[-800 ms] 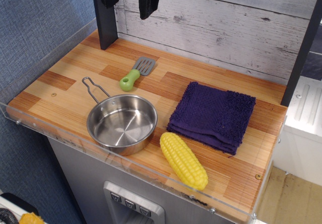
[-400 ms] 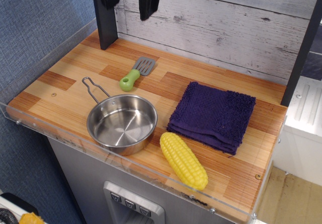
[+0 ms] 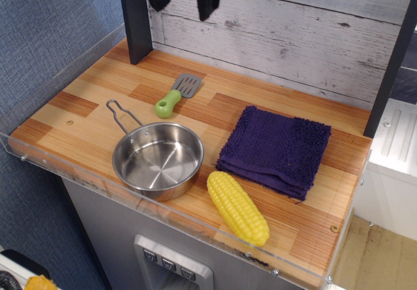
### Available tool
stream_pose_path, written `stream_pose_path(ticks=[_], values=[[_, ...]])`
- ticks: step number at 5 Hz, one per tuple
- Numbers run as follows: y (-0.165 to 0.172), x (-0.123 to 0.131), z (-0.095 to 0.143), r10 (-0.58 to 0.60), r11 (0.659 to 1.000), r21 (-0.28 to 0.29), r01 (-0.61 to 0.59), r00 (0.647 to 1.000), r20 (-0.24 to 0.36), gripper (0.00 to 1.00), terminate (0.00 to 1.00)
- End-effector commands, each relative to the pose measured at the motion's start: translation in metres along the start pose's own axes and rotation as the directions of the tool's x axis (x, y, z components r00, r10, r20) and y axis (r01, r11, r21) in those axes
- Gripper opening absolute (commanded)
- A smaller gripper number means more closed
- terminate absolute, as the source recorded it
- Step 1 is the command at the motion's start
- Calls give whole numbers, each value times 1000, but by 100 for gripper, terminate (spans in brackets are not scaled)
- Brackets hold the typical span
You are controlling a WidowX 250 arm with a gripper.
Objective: Place vessel on the blue cloth
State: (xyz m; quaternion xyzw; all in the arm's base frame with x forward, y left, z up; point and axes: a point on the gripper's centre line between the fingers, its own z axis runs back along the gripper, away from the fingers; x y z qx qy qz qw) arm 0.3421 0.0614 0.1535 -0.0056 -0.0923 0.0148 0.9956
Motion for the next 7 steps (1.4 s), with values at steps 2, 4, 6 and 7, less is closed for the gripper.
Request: stream_pose_path(ticks=[2,4,6,7], values=[[-37,-80,-16,-213,977,26,212,977,34,100,0],[-42,-114,-67,-337,940,34,339,940,-46,100,0],[-46,-125,-94,-394,918,6,397,913,-107,100,0],[-47,-130,-103,-401,915,-5,404,906,-138,100,0]])
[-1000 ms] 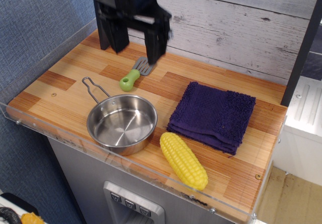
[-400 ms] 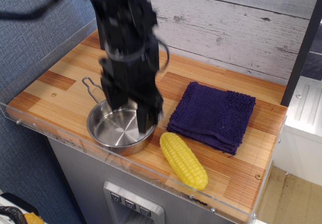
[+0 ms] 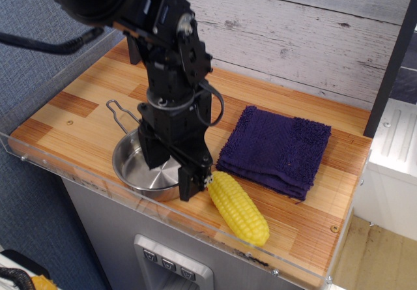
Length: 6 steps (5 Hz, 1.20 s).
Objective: Place vessel on the blue cloth
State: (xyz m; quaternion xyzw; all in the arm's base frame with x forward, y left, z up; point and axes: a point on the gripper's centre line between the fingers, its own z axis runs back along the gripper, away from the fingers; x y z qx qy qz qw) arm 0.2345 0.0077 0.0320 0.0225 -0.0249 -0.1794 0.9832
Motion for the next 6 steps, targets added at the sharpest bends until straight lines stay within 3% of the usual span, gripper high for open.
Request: stream_pose_path(ticks=[1,2,3,5,6], values=[[0,-2,-6,-37,999,15,37,999,-5,0,0],[0,-3,-8,-56,998,12,56,998,-15,0,0],[6,-3,6,-46,999,9,46,999,12,0,0],[36,-4,50,35,999,-9,-35,996,77,0,0],[51,-2,87,84,996,-17,-83,989,122,0,0]])
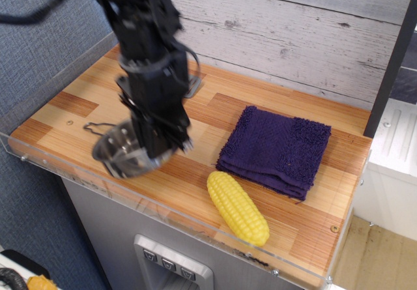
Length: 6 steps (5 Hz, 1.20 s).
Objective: Place vessel on the blue cloth
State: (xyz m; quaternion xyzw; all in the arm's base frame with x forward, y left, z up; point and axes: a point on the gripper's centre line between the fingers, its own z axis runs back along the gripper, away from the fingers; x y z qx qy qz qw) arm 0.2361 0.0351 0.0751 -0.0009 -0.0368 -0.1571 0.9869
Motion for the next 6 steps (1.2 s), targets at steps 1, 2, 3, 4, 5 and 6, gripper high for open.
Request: stream_pose_path(ticks=[1,2,3,4,5,6], values=[[8,28,69,-4,1000,19,2,993,120,0,0],[-13,51,74,-51,999,3,51,991,125,0,0],[-51,66,67,-79,997,-13,82,984,158,0,0],[-79,70,53,-122,992,12,122,980,158,0,0],[-88,76,35,-142,990,41,137,980,141,0,0],[-91,81,3,-155,987,46,152,985,76,0,0]])
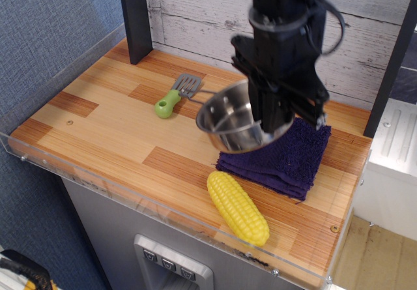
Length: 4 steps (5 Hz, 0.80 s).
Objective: Place vessel on the blue cloth
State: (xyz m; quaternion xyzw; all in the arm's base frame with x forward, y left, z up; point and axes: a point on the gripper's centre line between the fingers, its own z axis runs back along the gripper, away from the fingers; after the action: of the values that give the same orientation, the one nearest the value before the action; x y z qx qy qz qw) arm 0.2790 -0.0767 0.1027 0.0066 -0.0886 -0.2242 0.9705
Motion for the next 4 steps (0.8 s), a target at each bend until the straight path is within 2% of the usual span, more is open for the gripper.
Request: stream_pose_path(ticks=[1,2,3,4], values=[[3,0,-49,-16,1000,7,17,997,-77,0,0],[9,4,-58,-12,1000,26,14,997,-73,0,0],[17,16,-44,-13,999,52,14,1000,-25,0,0],[20,26,-18,-21,999,50,20,999,37,0,0]])
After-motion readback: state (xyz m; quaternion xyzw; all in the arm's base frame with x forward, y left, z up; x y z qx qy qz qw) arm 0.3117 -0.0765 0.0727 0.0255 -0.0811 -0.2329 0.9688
